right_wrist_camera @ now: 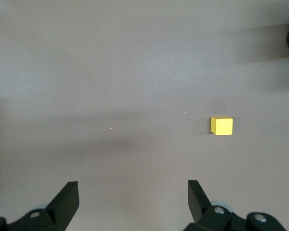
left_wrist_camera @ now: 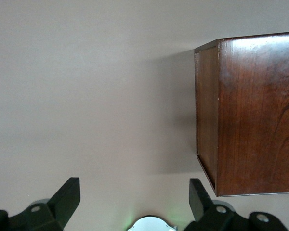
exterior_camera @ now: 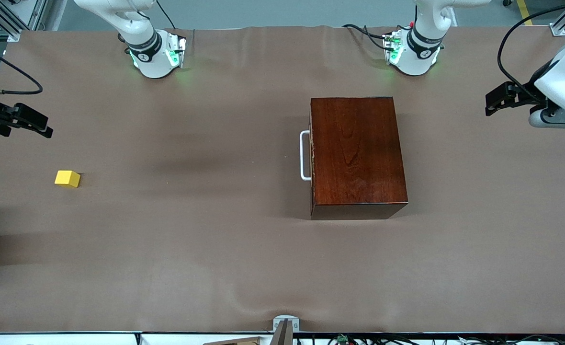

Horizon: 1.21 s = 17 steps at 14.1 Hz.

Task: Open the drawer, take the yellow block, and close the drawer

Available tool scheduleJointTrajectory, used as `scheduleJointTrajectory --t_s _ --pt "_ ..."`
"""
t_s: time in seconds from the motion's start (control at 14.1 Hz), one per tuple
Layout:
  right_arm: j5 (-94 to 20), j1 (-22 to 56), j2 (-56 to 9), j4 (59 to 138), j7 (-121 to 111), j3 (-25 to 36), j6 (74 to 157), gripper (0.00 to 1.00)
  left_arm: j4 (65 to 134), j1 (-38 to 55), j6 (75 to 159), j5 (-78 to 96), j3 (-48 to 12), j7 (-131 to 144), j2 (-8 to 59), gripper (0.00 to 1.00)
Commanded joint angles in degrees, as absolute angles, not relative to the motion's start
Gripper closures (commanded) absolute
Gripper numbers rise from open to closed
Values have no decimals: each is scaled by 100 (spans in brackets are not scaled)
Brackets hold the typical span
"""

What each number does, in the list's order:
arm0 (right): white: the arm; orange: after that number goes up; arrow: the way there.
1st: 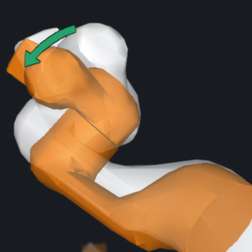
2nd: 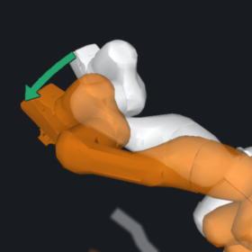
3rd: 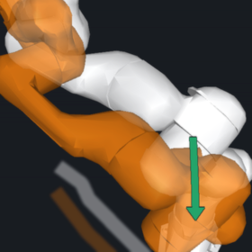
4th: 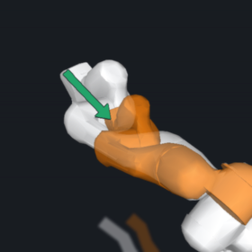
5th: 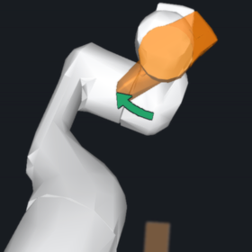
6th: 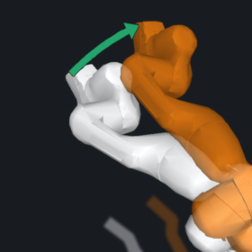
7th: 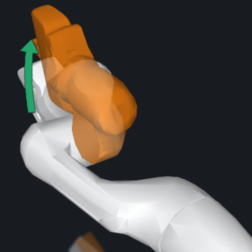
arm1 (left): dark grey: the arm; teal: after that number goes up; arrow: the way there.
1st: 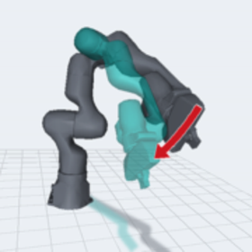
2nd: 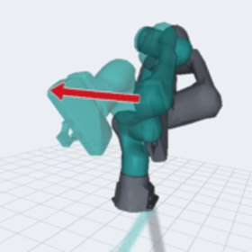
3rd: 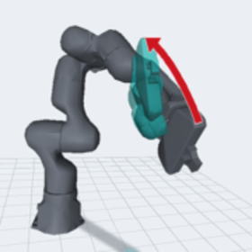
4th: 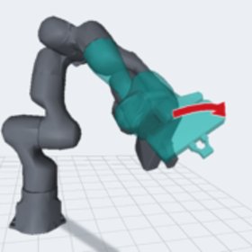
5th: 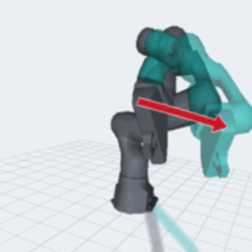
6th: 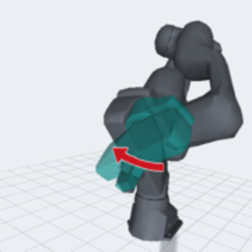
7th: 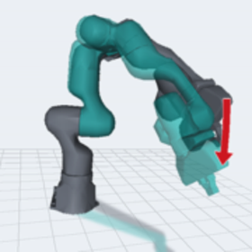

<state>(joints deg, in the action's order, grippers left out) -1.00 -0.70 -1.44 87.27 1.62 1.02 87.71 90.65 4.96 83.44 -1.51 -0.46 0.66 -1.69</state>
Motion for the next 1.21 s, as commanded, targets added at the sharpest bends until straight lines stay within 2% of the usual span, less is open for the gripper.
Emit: scheduleJointTrajectory --t_s 0.0,1.13 --pt "-105 -18 -132 8675 132 132 8736 0 8965 457 8261 -185 -79 53 -202 0" --pt "-105 -18 -132 8675 141 132 8728 0 8991 501 8358 -185 -79 308 -202 0"
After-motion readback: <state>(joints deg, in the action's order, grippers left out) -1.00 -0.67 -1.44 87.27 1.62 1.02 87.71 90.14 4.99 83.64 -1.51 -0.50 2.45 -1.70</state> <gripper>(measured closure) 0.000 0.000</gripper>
